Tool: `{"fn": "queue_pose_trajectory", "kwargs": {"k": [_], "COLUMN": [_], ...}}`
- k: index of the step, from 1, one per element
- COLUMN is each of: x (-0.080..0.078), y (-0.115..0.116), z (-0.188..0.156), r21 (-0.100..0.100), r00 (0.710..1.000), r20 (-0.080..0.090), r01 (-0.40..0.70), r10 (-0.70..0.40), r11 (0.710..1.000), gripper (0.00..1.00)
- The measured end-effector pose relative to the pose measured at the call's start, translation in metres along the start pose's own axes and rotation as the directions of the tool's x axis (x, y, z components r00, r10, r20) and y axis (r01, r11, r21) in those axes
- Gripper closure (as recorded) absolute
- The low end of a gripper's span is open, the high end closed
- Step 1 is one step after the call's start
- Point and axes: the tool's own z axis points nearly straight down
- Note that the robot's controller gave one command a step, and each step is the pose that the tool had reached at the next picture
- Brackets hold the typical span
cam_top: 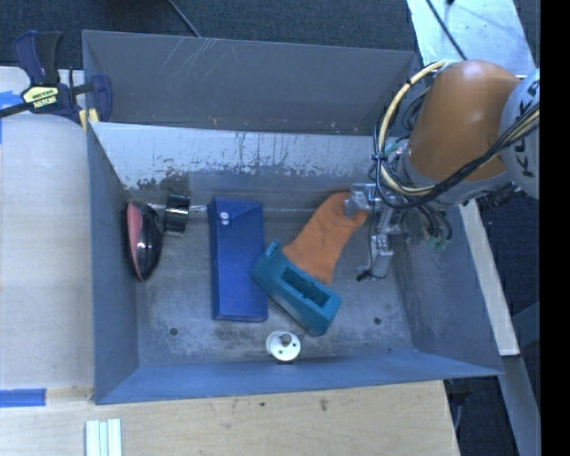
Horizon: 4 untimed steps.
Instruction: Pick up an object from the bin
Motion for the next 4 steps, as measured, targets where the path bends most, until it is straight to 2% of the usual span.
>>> {"fn": "queue_pose_trajectory", "kwargs": {"k": [1,2,3,4], "x": [-0.002,-0.034,-0.039,-0.039], "y": [0.0,0.019,0.022,0.022], "z": [-0.004,0.045,0.09,0.09], "r21": [0.001,0.0,-0.001,-0.001], "r00": [1.0,0.998,0.979,0.979], "r20": [0.008,0.015,0.009,0.009], "r01": [0.001,-0.061,-0.202,-0.202], "r10": [-0.001,0.061,0.202,0.202], "r11": [1.0,0.998,0.979,0.979], "gripper": [0.0,0.0,1.0,1.0]}}
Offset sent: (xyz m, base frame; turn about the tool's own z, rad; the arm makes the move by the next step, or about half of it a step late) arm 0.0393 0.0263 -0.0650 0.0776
